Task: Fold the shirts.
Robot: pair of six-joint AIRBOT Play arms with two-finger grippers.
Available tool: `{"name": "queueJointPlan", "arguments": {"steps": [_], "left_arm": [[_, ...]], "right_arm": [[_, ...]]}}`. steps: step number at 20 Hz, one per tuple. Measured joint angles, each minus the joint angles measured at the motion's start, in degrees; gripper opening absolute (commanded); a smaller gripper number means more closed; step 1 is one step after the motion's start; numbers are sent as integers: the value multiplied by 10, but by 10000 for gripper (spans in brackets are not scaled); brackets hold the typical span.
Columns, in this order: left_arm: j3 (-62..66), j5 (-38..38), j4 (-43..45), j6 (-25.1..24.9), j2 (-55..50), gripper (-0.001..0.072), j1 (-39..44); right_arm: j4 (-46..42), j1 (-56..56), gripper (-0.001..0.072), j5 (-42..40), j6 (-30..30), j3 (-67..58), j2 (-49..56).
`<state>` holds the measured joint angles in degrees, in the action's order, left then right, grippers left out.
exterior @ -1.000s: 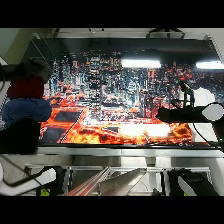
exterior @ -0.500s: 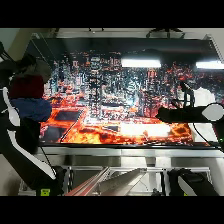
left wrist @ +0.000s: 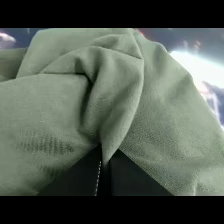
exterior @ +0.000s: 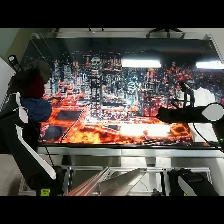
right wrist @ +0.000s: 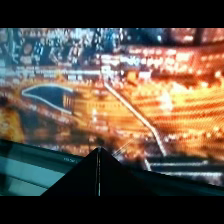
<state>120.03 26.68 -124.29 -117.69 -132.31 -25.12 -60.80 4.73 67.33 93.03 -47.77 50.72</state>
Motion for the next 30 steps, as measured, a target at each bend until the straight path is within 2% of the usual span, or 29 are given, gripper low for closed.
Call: {"name": "queueJointPlan", "arguments": {"steps": [4, 9, 11, 15, 19, 23, 24, 25, 26, 30], "left_arm": [[1, 56, 14, -1, 50, 13, 4], [2, 86, 11, -3, 197, 13, 36], [2, 130, -4, -3, 268, 13, 62], [-12, 270, -37, 9, 385, 13, 130], [-118, 387, -50, 51, 482, 13, 214], [-261, 428, -55, 73, 536, 16, 303], [-296, 426, -55, 77, 542, 116, 322], [-327, 420, -55, 78, 546, 632, 339], [-356, 410, -58, 81, 549, 674, 354], [-432, 394, -54, 87, 554, 668, 376]], "right_arm": [[0, 0, 20, 0, 0, 0, 0], [0, 0, 19, 0, 0, 0, 0], [0, 0, 19, 0, 0, 0, 0], [0, 0, 19, 0, 0, 0, 0], [0, 0, 19, 0, 0, 0, 0], [0, 0, 19, 0, 0, 0, 0], [0, 0, 19, 0, 0, 0, 0], [0, 0, 19, 0, 0, 0, 0], [0, 0, 19, 0, 0, 0, 0], [0, 0, 19, 0, 0, 0, 0]]}}
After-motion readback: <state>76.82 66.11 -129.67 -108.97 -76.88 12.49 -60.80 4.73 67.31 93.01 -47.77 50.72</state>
